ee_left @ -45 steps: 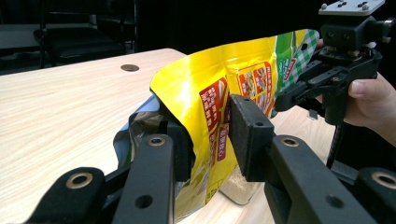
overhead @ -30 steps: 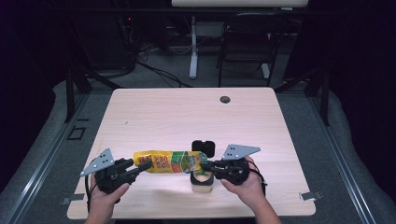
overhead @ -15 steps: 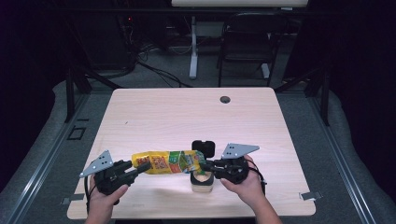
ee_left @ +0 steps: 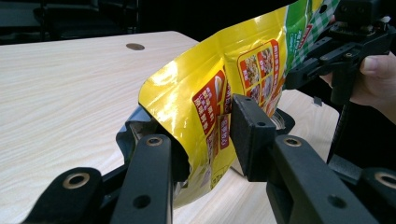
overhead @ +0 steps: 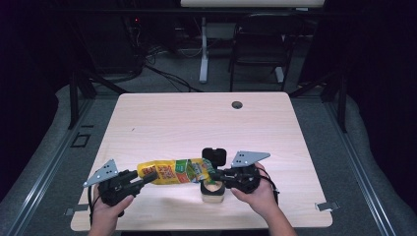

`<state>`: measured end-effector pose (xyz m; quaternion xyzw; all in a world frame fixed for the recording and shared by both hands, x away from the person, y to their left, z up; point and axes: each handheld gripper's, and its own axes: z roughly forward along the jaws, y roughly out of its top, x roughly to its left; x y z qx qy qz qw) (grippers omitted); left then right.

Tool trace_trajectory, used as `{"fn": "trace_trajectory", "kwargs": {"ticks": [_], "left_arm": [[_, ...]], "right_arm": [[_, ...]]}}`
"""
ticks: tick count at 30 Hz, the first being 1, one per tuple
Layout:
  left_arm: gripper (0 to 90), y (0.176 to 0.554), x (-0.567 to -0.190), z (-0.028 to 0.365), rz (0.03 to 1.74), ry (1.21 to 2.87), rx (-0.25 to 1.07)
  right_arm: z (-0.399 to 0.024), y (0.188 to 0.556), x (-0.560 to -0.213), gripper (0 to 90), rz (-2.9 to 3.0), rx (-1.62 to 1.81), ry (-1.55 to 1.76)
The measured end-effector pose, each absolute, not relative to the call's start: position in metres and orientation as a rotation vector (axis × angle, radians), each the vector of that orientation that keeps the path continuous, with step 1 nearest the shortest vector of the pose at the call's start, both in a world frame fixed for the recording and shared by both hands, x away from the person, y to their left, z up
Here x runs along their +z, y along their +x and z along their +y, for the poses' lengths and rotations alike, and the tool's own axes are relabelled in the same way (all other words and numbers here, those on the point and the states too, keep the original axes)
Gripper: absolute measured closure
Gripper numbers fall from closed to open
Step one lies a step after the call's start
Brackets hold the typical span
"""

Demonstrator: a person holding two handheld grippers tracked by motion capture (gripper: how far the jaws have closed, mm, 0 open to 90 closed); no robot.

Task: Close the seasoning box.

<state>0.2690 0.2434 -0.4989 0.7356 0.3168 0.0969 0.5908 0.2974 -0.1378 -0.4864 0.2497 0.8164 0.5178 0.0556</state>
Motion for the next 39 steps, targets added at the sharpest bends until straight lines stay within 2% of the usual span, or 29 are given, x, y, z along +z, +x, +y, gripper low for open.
{"fn": "trace_trajectory", "kwargs": {"ticks": [20,39], "left_arm": [[68.6,0.269,-0.510,0.252,0.774,1.690,0.222],[68.1,0.271,-0.519,0.255,0.780,1.705,0.205]], "right_arm": [[-0.119,0.302,-0.480,89.6,2.595,1.390,0.690],[-0.111,0.309,-0.467,90.0,2.621,1.285,0.654]]}}
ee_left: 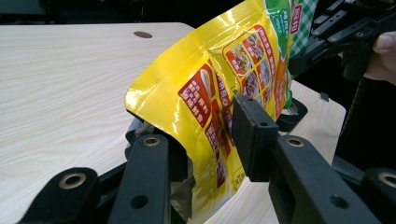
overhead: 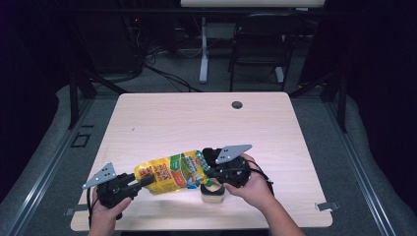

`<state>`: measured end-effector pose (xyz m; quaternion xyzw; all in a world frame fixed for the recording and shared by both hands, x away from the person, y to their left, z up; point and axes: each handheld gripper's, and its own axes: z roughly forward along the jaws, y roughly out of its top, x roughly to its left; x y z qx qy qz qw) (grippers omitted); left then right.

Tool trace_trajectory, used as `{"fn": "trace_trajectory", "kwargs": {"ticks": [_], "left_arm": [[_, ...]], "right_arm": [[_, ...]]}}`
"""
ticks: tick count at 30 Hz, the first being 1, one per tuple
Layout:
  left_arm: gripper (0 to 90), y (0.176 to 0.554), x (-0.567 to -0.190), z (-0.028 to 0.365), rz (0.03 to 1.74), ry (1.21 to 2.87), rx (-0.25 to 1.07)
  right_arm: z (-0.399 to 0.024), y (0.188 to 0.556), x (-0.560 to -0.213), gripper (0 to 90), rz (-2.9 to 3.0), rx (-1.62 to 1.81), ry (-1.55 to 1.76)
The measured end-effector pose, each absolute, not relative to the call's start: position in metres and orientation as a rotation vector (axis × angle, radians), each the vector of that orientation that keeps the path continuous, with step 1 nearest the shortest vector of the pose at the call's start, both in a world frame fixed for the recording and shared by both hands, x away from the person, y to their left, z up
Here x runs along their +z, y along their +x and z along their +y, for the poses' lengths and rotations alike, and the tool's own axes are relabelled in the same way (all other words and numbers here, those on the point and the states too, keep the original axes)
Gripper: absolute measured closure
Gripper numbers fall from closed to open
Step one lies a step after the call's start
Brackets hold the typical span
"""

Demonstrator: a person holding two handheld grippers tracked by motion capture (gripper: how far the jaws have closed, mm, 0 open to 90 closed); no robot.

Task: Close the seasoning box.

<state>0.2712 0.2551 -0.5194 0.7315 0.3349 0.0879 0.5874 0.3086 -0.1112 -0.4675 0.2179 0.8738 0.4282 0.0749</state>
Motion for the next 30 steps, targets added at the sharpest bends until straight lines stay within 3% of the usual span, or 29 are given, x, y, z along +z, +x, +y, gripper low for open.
{"fn": "trace_trajectory", "kwargs": {"ticks": [30], "left_arm": [[63.3,0.275,-0.536,0.257,0.820,1.782,0.183]], "right_arm": [[-0.101,0.310,-0.450,90.0,2.664,1.177,0.565]]}}
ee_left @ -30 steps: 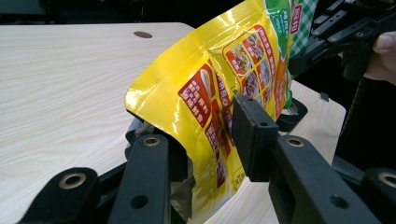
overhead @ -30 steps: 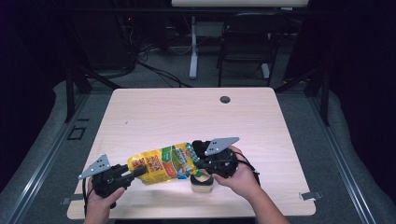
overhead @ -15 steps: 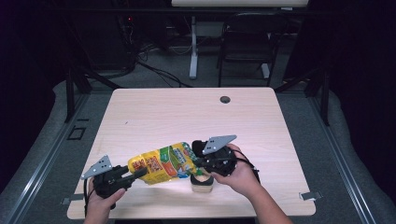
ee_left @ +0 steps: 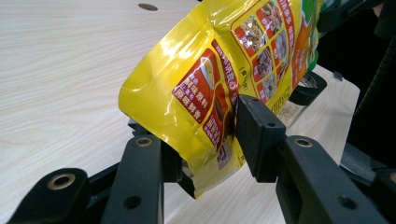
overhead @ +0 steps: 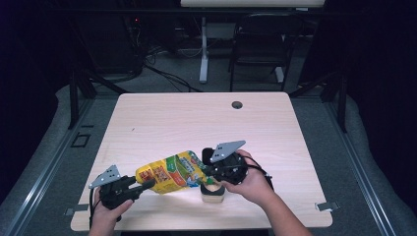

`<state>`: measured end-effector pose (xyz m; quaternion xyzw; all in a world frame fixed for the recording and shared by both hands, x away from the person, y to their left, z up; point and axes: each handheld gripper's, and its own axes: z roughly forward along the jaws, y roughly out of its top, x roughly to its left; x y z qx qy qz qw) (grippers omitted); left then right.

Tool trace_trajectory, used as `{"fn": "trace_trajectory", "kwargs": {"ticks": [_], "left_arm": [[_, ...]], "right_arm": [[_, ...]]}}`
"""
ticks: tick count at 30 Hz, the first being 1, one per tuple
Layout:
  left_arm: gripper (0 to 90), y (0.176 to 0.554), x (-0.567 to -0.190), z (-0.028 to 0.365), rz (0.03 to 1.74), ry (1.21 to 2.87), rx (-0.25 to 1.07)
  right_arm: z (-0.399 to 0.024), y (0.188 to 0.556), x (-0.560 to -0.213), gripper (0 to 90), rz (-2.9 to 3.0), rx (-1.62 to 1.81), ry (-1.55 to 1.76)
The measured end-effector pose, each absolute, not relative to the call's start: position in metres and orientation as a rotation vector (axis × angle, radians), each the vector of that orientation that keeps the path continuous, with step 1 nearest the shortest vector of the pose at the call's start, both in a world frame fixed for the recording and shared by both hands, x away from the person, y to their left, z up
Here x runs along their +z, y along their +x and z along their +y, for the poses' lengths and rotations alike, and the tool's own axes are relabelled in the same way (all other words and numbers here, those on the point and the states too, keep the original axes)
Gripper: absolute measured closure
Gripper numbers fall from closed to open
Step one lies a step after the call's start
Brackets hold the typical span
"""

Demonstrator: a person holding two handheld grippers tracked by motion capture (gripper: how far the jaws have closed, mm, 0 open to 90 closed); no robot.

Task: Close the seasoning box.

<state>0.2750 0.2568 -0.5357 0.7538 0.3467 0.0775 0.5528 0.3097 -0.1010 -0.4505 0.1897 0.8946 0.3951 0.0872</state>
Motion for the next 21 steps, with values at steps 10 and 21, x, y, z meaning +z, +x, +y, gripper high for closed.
{"fn": "trace_trajectory", "kwargs": {"ticks": [10,21], "left_arm": [[63.2,0.276,-0.540,0.257,0.836,1.776,0.173],[60.9,0.278,-0.547,0.257,0.858,1.798,0.145]], "right_arm": [[-0.096,0.309,-0.447,90.0,2.682,1.130,0.529],[-0.093,0.309,-0.445,90.0,2.677,1.130,0.519]]}}
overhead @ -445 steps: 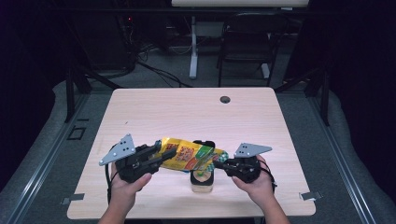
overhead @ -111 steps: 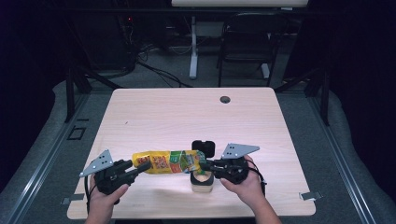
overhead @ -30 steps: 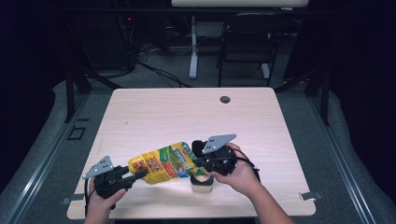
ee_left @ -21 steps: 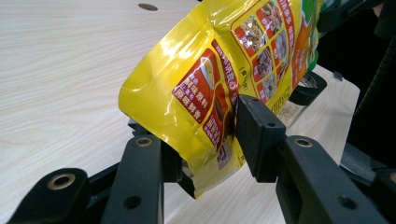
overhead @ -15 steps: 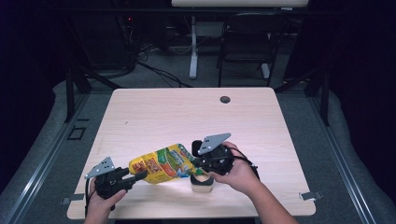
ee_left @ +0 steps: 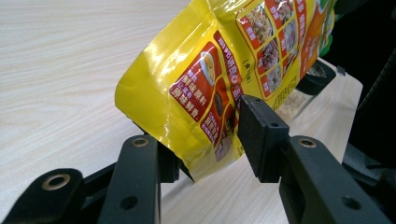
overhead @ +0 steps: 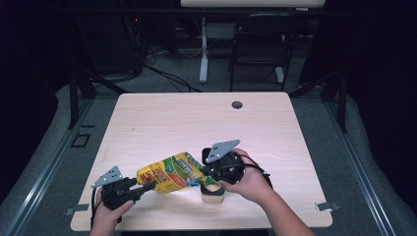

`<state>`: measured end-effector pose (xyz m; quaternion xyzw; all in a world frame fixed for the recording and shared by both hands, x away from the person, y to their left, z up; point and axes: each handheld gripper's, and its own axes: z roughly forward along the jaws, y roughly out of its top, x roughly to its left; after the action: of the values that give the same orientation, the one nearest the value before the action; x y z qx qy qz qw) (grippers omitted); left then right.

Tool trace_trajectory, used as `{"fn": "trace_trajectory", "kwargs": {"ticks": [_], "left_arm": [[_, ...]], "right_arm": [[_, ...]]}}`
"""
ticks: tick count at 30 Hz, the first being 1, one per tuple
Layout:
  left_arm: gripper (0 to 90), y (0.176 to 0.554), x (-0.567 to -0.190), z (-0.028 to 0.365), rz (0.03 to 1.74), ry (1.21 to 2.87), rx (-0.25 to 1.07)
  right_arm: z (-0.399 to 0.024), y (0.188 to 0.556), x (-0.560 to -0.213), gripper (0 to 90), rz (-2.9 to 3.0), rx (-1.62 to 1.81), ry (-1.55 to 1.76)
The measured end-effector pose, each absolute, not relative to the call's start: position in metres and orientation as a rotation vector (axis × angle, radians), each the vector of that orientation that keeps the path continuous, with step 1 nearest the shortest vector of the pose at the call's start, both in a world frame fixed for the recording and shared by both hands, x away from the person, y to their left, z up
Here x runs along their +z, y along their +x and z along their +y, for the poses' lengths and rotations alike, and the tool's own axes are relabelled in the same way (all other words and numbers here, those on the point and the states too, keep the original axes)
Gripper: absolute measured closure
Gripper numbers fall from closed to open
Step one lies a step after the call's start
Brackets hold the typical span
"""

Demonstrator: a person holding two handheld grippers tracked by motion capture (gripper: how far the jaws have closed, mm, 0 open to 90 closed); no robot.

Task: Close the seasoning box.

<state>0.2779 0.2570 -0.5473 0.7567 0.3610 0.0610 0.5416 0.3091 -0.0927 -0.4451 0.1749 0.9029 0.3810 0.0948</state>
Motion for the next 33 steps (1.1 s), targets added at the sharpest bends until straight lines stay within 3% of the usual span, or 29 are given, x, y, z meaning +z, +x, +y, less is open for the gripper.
{"fn": "trace_trajectory", "kwargs": {"ticks": [18,33], "left_arm": [[51.2,0.278,-0.549,0.260,0.875,1.861,0.157],[50.3,0.279,-0.547,0.268,0.896,1.842,0.186]], "right_arm": [[-0.088,0.307,-0.444,90.0,2.674,1.119,0.482],[-0.088,0.309,-0.440,90.0,2.672,1.116,0.491]]}}
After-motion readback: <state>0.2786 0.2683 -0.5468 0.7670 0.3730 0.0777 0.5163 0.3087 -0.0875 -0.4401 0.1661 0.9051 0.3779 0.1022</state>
